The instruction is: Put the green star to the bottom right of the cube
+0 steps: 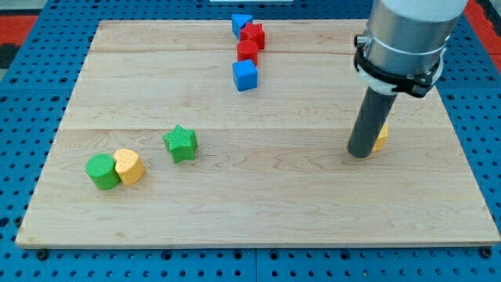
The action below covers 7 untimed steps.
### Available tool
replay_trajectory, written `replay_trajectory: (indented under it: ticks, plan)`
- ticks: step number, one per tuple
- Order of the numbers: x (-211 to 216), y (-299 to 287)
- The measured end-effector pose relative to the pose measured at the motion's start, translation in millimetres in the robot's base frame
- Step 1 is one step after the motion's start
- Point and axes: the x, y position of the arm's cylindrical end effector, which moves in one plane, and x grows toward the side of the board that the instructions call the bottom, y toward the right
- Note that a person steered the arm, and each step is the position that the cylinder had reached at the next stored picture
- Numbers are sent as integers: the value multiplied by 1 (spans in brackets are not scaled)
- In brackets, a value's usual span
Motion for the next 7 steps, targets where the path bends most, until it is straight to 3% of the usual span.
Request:
replay_trajectory:
  ticks: [2, 3, 5, 7]
  plan:
    - [11, 5]
    - [71, -34]
    - [83, -149]
    - [83, -226]
